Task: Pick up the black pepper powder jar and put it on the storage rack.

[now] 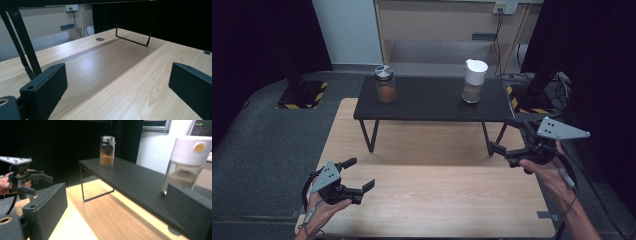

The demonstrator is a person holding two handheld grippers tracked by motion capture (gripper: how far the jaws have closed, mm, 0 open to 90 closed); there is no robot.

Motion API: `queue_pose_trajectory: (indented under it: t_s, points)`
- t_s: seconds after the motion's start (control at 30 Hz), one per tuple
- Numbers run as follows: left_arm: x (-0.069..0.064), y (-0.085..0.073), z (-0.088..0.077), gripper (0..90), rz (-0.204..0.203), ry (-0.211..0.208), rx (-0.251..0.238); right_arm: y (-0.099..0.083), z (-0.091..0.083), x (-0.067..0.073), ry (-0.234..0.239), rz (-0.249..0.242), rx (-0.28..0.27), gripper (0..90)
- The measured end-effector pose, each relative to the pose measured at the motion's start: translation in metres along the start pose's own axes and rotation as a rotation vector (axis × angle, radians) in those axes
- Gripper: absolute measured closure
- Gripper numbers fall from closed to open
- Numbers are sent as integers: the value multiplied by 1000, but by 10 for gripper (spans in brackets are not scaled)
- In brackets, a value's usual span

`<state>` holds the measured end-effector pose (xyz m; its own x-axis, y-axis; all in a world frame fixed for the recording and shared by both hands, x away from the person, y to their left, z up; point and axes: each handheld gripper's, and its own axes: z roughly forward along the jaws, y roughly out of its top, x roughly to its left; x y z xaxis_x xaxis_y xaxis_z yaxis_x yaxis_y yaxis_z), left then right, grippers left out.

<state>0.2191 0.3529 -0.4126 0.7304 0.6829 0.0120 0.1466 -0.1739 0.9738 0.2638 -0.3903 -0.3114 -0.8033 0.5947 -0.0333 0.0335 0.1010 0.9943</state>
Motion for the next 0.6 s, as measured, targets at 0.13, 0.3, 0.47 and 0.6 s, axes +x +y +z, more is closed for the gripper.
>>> queue_pose_trajectory:
  t_s: [0.13,0.3,0.47,0.6]
  points:
    - [0,0,0,8,0,-2,1,-14,-2,12,-19,-7,6,56]
    - [0,0,0,8,3,-1,0,-31,-4,20,-39,-5,39,53]
    - [0,0,0,7,3,1,2,-48,-5,25,-50,11,73,50]
    - [0,0,0,8,3,2,1,-64,-6,28,-67,36,84,50]
